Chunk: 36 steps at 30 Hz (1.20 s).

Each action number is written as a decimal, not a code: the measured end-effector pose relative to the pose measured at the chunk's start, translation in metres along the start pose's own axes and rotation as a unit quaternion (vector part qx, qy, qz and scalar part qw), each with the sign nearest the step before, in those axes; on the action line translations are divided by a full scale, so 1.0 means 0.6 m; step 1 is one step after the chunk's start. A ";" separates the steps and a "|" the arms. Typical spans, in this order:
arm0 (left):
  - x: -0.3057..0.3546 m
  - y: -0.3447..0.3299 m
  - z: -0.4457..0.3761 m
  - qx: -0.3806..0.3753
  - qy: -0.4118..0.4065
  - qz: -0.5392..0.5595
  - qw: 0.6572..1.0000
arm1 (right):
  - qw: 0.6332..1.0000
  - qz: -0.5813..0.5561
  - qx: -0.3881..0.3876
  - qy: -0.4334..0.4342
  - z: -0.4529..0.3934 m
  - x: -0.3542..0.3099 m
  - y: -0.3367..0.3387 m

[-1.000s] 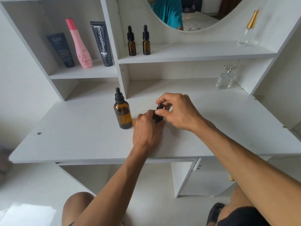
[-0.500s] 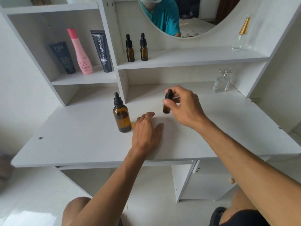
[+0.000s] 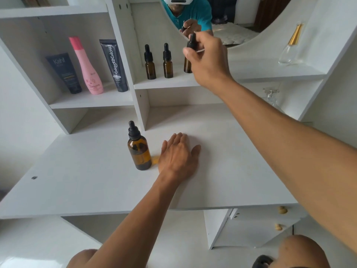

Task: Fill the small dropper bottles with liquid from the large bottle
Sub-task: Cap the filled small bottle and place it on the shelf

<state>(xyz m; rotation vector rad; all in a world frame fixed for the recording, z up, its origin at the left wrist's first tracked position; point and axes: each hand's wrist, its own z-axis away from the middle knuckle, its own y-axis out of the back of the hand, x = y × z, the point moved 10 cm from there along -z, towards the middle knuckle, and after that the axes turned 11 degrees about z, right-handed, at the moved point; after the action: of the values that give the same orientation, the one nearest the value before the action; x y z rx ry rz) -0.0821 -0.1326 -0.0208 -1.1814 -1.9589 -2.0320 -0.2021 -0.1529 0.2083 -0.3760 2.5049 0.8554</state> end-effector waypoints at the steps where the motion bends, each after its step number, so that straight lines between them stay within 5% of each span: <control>1: -0.001 -0.001 -0.001 0.000 0.001 -0.002 1.000 | 1.000 0.005 -0.007 0.003 -0.008 0.001 -0.011; 36: -0.003 -0.004 0.001 -0.009 0.008 -0.007 1.000 | 0.995 0.033 -0.073 -0.053 -0.019 0.039 -0.074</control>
<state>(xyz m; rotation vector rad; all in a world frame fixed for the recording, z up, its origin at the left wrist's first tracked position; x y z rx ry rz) -0.0820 -0.1324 -0.0237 -1.1564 -1.9504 -2.0634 -0.2086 -0.1971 0.1820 -0.2892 2.3765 1.0615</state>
